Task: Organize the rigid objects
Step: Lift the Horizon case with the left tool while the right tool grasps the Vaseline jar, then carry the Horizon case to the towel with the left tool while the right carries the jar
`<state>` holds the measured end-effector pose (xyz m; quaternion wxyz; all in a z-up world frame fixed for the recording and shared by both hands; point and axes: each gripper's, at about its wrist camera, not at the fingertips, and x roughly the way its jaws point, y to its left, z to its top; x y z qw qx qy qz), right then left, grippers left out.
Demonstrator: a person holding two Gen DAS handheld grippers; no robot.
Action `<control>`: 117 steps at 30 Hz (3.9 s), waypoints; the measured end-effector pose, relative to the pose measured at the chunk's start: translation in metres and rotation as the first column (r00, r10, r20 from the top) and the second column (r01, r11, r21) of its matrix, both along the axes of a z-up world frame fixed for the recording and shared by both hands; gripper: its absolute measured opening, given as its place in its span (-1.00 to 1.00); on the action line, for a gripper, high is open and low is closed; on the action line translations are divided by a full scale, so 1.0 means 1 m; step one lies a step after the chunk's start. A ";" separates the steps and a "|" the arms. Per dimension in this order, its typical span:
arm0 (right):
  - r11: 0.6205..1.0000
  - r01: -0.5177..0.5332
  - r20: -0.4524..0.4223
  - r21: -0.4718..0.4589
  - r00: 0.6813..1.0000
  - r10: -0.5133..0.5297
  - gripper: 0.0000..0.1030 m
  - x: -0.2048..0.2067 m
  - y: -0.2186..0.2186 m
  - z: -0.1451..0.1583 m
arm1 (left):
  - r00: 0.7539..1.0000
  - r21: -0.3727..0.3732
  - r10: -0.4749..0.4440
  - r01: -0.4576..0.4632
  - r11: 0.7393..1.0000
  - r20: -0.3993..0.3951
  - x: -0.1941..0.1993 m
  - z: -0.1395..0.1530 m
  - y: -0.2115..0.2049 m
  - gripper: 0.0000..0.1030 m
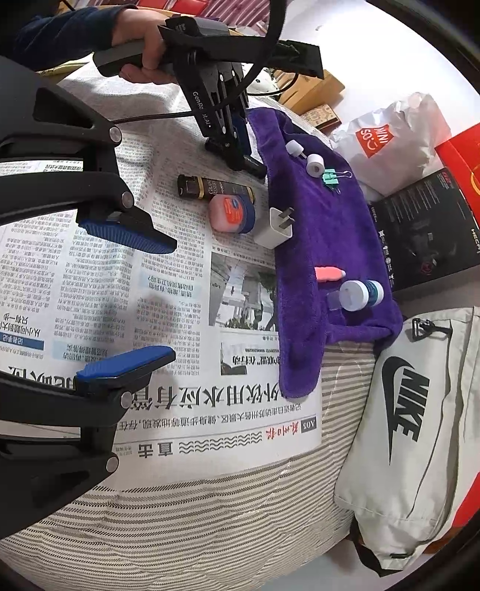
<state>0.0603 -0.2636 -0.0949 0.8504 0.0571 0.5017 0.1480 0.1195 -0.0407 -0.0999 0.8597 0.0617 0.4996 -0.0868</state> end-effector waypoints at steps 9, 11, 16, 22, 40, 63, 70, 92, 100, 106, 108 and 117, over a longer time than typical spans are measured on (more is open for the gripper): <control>1.000 -0.022 0.018 0.005 1.000 0.022 0.00 0.010 0.021 0.006 | 1.000 -0.004 0.027 -0.027 1.000 0.006 -0.008 0.003 0.027 -0.56; 0.999 -0.034 0.019 0.036 0.999 0.033 0.00 0.014 0.027 0.007 | 1.000 -0.003 0.031 -0.031 1.000 0.000 -0.009 0.001 0.032 -0.56; 0.996 -0.055 0.000 0.065 0.998 0.055 0.00 0.027 0.048 0.001 | 1.000 0.002 0.031 -0.031 1.000 0.002 -0.010 -0.002 0.036 -0.56; 0.996 -0.077 -0.014 0.048 0.997 0.078 0.00 0.035 0.066 -0.009 | 0.999 0.021 0.025 -0.025 0.999 0.030 -0.012 -0.003 0.034 -0.57; 0.990 -0.091 0.026 -0.112 0.995 0.094 -0.02 0.050 0.087 -0.017 | 0.999 -0.011 0.050 -0.049 0.999 0.019 -0.022 -0.002 0.058 -0.58; 0.987 -0.066 0.053 -0.147 0.996 0.075 -0.27 0.046 0.082 -0.020 | 0.996 -0.018 0.078 -0.077 0.997 0.047 -0.023 -0.004 0.058 -0.57; 0.991 -0.068 0.051 -0.111 0.996 0.074 -0.28 0.038 0.077 -0.020 | 0.996 -0.036 0.069 -0.067 0.997 0.054 -0.026 -0.004 0.061 -0.58; 0.991 -0.063 0.057 -0.117 0.996 0.071 -0.28 0.039 0.064 -0.007 | 0.996 -0.100 0.071 -0.066 0.993 0.051 -0.030 0.009 0.073 -0.59; 0.992 -0.066 0.050 -0.103 0.996 0.071 -0.28 0.037 0.063 -0.006 | 0.997 -0.088 0.056 -0.051 0.995 0.061 -0.030 0.019 0.069 -0.59; 0.992 -0.072 0.061 -0.103 0.995 0.078 -0.28 0.037 0.061 0.004 | 0.997 -0.089 0.045 -0.039 0.995 0.068 -0.028 0.027 0.063 -0.59; 0.992 -0.076 0.061 -0.098 0.995 0.082 -0.28 0.038 0.061 0.008 | 0.997 -0.095 0.041 -0.034 0.995 0.070 -0.027 0.030 0.063 -0.59; 0.991 -0.102 0.091 -0.092 0.990 0.111 -0.28 0.047 0.067 0.032 | 0.995 -0.099 0.041 -0.032 0.995 0.092 -0.021 0.049 0.063 -0.59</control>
